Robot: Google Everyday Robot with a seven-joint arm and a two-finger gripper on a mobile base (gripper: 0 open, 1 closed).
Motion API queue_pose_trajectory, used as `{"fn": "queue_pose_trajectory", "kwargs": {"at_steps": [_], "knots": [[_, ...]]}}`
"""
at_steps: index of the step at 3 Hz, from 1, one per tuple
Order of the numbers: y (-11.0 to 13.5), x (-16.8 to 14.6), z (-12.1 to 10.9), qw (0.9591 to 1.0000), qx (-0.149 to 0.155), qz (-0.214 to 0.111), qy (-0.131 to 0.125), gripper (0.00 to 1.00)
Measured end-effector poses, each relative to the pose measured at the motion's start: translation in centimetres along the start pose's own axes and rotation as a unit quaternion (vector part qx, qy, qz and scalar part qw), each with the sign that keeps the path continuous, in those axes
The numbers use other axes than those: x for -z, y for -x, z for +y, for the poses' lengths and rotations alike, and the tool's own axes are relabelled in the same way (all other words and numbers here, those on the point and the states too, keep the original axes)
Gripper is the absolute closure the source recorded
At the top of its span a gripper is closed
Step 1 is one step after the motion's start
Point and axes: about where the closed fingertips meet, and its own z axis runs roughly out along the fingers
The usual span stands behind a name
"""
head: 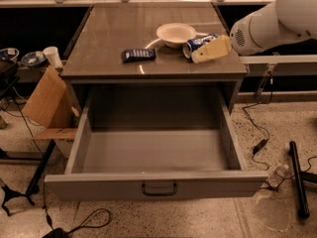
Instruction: Place pepsi can into top drawer
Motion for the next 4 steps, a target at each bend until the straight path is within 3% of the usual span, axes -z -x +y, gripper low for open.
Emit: {"fn": "queue_pose_trajectory", "kwargs": {"at_steps": [1, 2, 4], "knots": [[2.4, -3.3, -1.6, 0.9988, -0.037, -0.014, -0.029, 0.00], [2.8, -4.5, -1.3, 0.9987, -0.037, -0.015, -0.030, 0.00], [4.4, -10.2, 0.7, 0.9994, -0.029, -0.015, -0.012, 0.00]]}}
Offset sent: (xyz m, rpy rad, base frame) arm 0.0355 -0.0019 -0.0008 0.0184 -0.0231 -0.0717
